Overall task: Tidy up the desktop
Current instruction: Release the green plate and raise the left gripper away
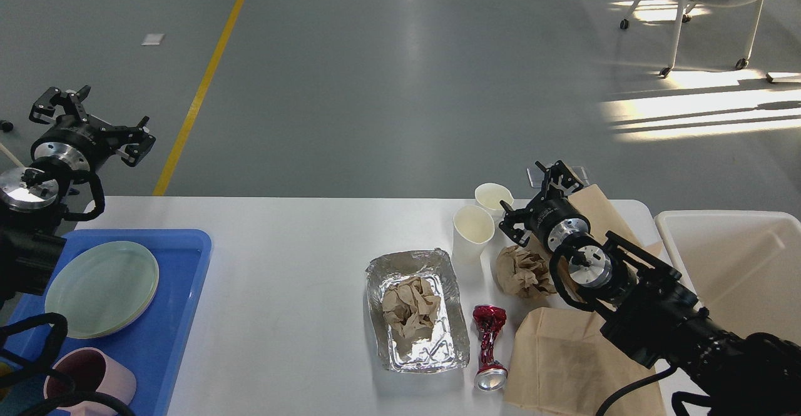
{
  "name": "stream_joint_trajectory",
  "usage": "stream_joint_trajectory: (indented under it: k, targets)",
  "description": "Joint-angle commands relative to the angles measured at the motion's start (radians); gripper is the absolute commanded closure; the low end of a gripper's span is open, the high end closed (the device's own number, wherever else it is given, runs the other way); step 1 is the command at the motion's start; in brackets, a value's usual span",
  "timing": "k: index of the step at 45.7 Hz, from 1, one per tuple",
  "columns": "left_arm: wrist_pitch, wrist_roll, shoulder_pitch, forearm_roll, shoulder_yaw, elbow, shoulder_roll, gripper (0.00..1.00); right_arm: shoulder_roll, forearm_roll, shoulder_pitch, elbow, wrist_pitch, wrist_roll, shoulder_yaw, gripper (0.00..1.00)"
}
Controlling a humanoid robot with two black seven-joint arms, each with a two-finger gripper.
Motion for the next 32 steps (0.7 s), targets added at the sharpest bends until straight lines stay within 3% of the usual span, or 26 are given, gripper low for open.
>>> stream_joint_trajectory:
  k: [1,20,32]
  targets:
    - [0.000,-0.081,0.000,0.000,-0.009,-0.001,-0.045,0.04,0.000,-0.001,0.000,-0.001,0.000,0.000,0.000,0.00]
    - [-0.001,-0.079,-0.055,0.002,0.000,-0.014,-0.077,0.04,0.000,0.000,0.000,0.000,0.000,0.001,0.000,0.00]
    - [-0.006,-0.097,-0.089,0.008,0.166,-0.019,-0.097,0.04,0.000,0.000,0.000,0.000,0.000,0.000,0.000,0.00]
